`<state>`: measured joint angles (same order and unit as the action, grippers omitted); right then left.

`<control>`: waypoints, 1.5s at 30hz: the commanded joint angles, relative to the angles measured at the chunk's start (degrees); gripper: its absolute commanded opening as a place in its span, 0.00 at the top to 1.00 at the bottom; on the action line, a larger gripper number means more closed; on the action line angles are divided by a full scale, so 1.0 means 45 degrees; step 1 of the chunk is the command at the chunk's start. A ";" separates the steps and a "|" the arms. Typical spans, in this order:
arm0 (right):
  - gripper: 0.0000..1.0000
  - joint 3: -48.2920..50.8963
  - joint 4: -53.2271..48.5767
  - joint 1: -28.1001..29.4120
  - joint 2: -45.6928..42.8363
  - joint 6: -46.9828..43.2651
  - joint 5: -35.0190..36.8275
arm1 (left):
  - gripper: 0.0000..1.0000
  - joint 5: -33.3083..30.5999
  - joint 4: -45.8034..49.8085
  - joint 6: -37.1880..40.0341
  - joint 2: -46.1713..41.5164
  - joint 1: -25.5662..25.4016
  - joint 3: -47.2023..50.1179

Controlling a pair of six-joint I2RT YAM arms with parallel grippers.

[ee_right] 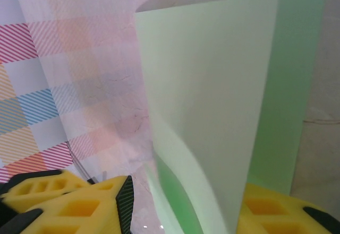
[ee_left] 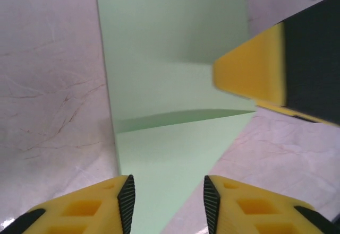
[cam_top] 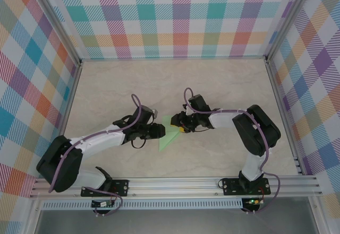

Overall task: Fold a paper plane with a square sheet of paper (pick it up from the middle)
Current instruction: Fourth fold the wing at the center of the table.

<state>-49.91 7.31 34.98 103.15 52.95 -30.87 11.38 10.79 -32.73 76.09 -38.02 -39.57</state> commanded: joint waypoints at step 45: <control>0.58 -0.1389 -0.1269 -0.0468 0.0319 -0.1180 -0.1529 | 0.55 -0.7919 0.1581 -0.1748 0.3189 -0.5887 -0.1228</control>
<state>-54.87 2.02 33.04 103.74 48.14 -36.73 -22.33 18.92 -39.88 90.08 -63.51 -44.84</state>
